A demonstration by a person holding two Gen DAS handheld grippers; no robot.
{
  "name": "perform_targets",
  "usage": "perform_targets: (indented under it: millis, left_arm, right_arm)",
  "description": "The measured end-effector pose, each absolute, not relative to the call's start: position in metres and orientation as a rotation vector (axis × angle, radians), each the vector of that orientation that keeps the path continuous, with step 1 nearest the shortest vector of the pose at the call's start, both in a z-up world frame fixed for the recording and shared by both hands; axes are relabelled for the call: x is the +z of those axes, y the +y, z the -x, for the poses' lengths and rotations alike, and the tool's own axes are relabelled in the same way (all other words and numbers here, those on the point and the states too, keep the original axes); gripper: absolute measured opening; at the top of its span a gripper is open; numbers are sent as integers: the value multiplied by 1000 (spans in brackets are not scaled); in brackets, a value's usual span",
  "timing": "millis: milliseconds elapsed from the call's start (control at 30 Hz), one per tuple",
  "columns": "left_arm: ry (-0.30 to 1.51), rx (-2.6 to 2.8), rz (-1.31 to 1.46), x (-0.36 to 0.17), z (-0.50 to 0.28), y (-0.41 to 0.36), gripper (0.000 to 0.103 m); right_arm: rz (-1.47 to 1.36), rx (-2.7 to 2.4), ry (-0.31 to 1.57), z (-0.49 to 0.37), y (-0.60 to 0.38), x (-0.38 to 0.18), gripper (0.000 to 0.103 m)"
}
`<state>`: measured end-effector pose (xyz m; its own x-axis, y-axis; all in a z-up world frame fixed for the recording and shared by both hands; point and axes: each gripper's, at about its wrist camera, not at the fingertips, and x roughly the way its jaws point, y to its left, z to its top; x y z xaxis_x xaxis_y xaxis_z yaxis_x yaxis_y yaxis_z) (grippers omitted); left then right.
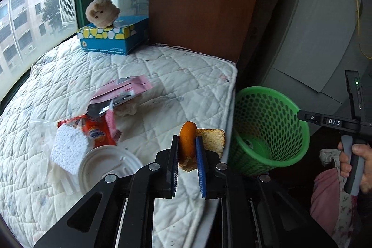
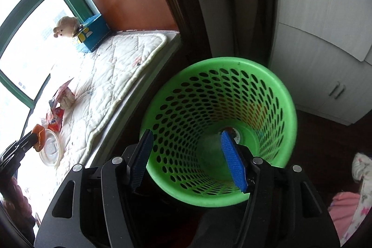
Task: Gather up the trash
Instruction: 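Drop the orange peel into the wastebasket with the left gripper while the right gripper releases the container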
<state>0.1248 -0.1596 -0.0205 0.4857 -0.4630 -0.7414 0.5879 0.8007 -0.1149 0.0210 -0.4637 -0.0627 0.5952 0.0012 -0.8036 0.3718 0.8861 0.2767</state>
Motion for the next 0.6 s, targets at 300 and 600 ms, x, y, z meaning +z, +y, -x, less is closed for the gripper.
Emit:
perform_targets:
  millis: [300, 600]
  left_arm:
    - [897, -775, -205, -29, -112, -253, 14]
    - [970, -840, -271, -54, -105, -337, 15]
  right_arm:
    - [-394, -262, 869, 12, -481, -50, 68]
    - [-409, -276, 853, 38, -502, -52, 69]
